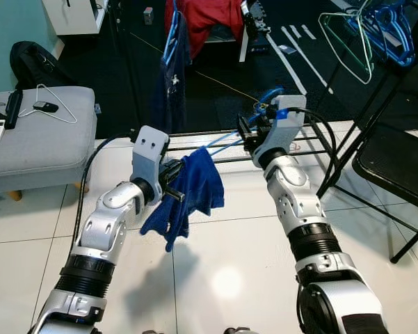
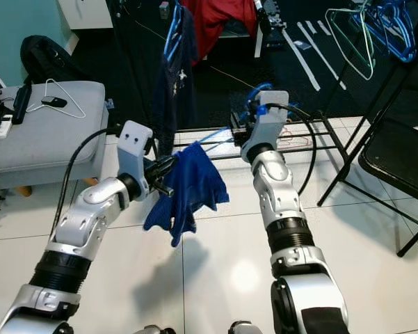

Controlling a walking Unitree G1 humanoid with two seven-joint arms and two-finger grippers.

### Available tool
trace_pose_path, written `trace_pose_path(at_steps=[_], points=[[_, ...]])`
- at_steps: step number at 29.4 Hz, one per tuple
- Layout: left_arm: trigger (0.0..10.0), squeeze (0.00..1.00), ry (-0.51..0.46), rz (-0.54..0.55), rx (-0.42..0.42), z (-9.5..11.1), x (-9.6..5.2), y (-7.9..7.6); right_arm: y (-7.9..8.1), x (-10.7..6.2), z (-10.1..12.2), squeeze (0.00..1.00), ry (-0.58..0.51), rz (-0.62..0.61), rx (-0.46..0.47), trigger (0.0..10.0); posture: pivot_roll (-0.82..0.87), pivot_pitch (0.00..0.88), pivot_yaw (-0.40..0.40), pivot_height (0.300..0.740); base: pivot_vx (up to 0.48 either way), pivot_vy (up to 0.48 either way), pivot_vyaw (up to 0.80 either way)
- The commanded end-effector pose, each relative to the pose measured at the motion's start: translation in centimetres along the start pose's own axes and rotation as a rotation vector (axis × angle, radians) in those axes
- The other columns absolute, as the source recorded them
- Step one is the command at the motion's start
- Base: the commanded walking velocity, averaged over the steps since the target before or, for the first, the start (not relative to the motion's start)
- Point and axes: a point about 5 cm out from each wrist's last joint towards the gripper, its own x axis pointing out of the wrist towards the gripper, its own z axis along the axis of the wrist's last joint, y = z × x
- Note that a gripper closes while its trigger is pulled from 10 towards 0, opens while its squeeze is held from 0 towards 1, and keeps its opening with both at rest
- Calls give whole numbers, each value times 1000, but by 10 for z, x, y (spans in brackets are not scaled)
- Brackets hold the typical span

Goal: Hang hanger

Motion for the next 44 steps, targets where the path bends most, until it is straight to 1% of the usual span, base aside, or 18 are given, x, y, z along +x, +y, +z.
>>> trace_pose_path(at_steps=[1,8,10,11,16,17,19,22,24,25,27,28,29,32,34,35,39,44], points=[[0,0,-23,22,8,2,-4,6,2,-3,-5,0,28,14,2,10000,-36,191,-15,740,0,0,0],[0,0,-30,40,-12,4,-3,9,16,-15,-26,0,152,179,-19,10000,-37,182,-17,740,0,0,0],[0,0,-30,40,-12,4,-3,9,16,-15,-26,0,152,179,-19,10000,-37,182,-17,740,0,0,0],[0,0,-37,18,10,4,-4,11,16,-26,-30,0,152,241,-46,10000,-38,185,-18,740,0,0,0],[0,0,-39,-25,53,1,-7,15,11,-35,-26,0,104,296,-92,10000,-44,189,-14,740,0,0,0],[0,0,-21,-87,110,-6,-15,29,-1,-50,-17,0,60,404,-169,10000,-50,199,-9,740,0,0,0],[0,0,-10,-110,125,-8,-18,34,-6,-55,-14,0,58,437,-196,10000,-51,200,-9,740,0,0,0],[0,0,5,-136,145,-9,-23,41,-17,-60,-11,0,63,460,-232,10000,-52,200,-9,740,0,0,0],[0,0,42,-165,204,-10,-32,55,-38,-66,-1,0,49,448,-300,10000,-53,204,-8,740,0,0,0],[0,0,42,-165,204,-10,-32,55,-38,-66,-1,0,49,448,-300,10000,-53,204,-8,740,0,0,0],[0,0,87,-179,288,-12,-42,70,-53,-71,12,0,6,422,-345,10000,-52,207,-9,740,0,0,0],[0,0,87,-179,288,-12,-42,70,-53,-71,12,0,6,422,-345,10000,-52,207,-9,740,0,0,0],[0,0,102,-231,347,-11,-50,74,-59,-75,14,0,31,450,-406,10000,-52,207,-9,740,0,0,0],[0,0,104,-258,363,-10,-52,73,-61,-77,12,0,49,464,-435,10000,-50,209,-10,740,0,0,0],[0,0,104,-337,405,-10,-56,69,-62,-80,10,0,63,499,-479,10000,-51,209,-9,740,0,0,0],[0,0,104,-337,405,-10,-56,69,-62,-80,10,0,63,499,-479,10000,-51,209,-9,740,0,0,0],[0,0,93,-465,432,-12,-60,58,-55,-83,8,0,65,595,-492,10000,-53,211,-12,740,0,0,0],[0,0,90,-495,442,-13,-61,54,-53,-84,7,0,66,622,-497,10000,-53,211,-12,740,0,0,0]])
